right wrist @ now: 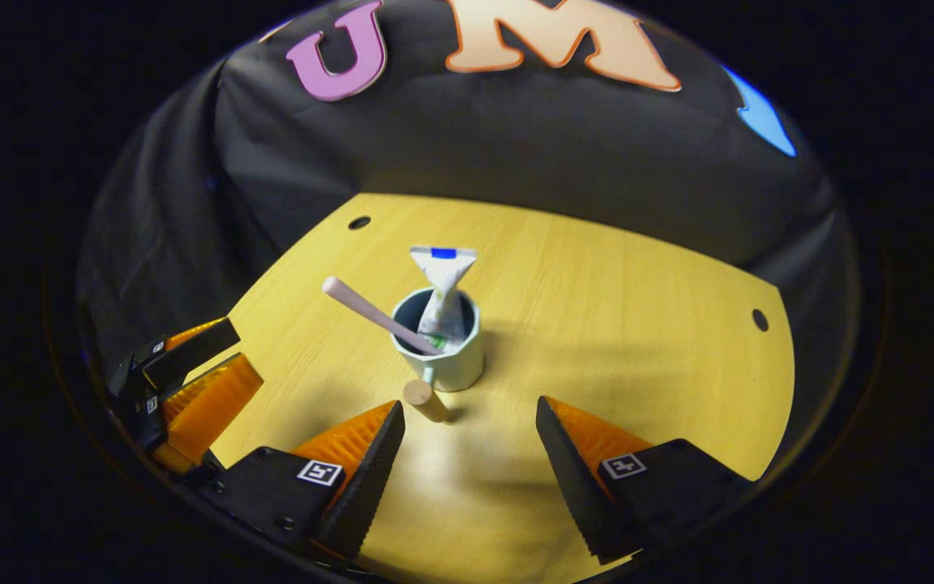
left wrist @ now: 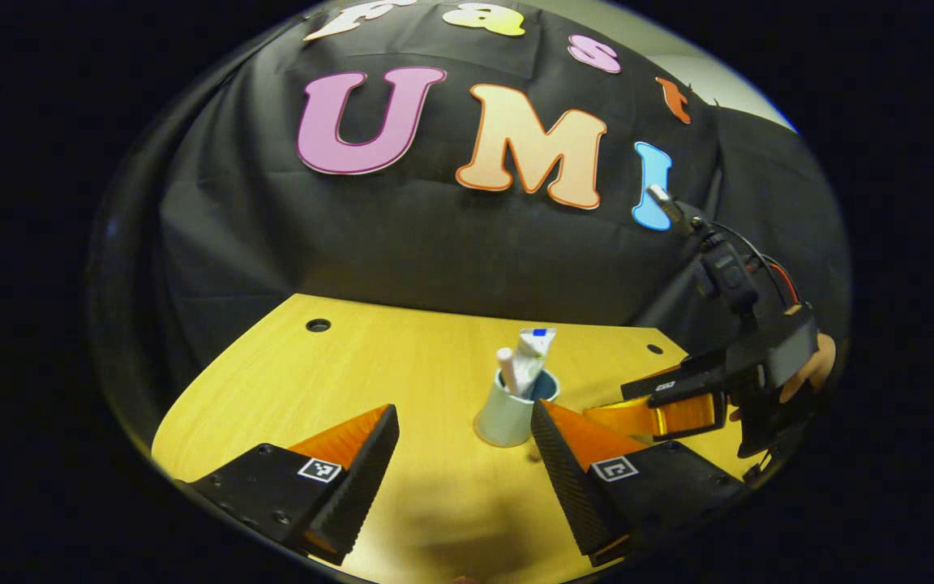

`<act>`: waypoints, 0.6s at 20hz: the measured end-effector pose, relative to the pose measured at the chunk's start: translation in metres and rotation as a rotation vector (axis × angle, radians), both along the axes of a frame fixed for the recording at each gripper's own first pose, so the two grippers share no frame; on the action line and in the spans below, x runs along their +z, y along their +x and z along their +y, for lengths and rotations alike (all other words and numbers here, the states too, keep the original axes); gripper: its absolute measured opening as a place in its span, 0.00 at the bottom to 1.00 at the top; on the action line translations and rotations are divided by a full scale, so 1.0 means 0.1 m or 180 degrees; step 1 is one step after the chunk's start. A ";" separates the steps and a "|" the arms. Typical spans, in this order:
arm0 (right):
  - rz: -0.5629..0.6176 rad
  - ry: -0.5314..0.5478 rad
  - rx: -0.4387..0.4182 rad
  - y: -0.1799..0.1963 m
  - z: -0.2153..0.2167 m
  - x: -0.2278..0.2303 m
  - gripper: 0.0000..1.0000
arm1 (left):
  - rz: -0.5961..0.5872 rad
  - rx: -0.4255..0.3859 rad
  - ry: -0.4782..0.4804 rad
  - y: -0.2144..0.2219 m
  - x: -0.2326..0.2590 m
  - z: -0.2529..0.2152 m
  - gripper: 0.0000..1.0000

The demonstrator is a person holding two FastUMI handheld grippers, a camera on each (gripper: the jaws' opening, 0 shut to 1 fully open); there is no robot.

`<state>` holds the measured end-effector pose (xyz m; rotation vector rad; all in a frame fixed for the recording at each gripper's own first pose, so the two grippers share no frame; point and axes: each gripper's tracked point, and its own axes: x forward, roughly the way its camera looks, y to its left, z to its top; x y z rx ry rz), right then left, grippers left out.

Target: Put the toothbrush and toothpaste on the desktop into the cup, then pick up the cup and place it on the coaster on the desktop.

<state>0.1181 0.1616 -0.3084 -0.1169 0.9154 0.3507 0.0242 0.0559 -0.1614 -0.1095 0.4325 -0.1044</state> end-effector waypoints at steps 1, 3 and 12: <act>-0.0171 0.0067 -0.0048 -0.02 -0.11 0.13 1.00 | -0.0023 -0.0018 -0.0002 0.01 0.06 -0.11 0.95; -0.0512 0.0208 -0.0127 -0.06 -0.33 0.44 0.99 | -0.0076 -0.0033 -0.0009 0.02 0.19 -0.31 0.95; -0.1553 0.0712 -0.0572 -0.35 -1.12 1.39 0.99 | -0.0470 -0.0017 0.0089 0.00 0.76 -0.90 0.95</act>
